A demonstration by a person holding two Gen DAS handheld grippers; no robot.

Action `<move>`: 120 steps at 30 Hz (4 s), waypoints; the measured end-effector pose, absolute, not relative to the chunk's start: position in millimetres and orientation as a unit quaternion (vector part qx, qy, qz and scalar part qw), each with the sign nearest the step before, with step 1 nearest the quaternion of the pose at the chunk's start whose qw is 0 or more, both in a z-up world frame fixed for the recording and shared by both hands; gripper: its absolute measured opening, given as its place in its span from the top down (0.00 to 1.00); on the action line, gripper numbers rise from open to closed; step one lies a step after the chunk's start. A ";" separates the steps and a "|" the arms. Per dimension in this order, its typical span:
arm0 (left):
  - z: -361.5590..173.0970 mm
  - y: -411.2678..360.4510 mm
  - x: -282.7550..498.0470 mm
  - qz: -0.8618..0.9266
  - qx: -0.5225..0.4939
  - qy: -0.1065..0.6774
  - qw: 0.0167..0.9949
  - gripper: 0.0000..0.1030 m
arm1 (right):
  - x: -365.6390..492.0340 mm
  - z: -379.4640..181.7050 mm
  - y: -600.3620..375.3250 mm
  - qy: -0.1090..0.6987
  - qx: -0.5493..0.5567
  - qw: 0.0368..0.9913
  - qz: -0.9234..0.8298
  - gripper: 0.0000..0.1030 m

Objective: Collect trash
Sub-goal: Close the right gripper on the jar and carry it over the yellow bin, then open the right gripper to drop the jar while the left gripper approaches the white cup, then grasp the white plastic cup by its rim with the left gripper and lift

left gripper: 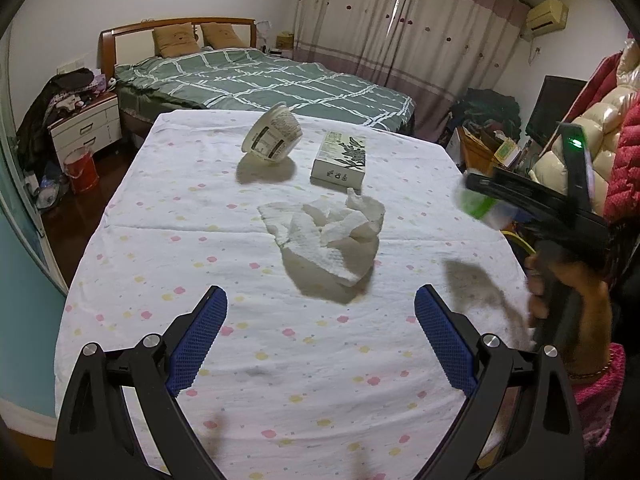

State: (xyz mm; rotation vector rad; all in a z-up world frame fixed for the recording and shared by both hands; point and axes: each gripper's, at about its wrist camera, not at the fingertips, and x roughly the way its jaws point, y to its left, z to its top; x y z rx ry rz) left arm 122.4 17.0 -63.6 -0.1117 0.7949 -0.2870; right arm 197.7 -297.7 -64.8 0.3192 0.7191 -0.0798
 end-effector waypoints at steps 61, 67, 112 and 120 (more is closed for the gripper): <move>-70.9 -7.8 403.2 -0.118 0.012 0.411 0.904 0.09 | 158.0 -140.4 -509.4 0.405 0.192 0.870 -0.206 0.19; -74.1 -44.1 418.2 -0.160 0.044 0.419 0.892 0.09 | 156.0 -140.3 -512.0 0.405 0.193 0.869 -0.207 0.19; -125.9 -18.8 430.8 -0.085 -0.115 0.456 0.879 0.12 | 161.9 -142.8 -505.5 0.410 0.194 0.871 -0.190 0.19; -115.8 -25.7 427.6 -0.082 -0.089 0.443 0.889 0.22 | 159.0 -137.8 -504.3 0.405 0.191 0.875 -0.183 0.19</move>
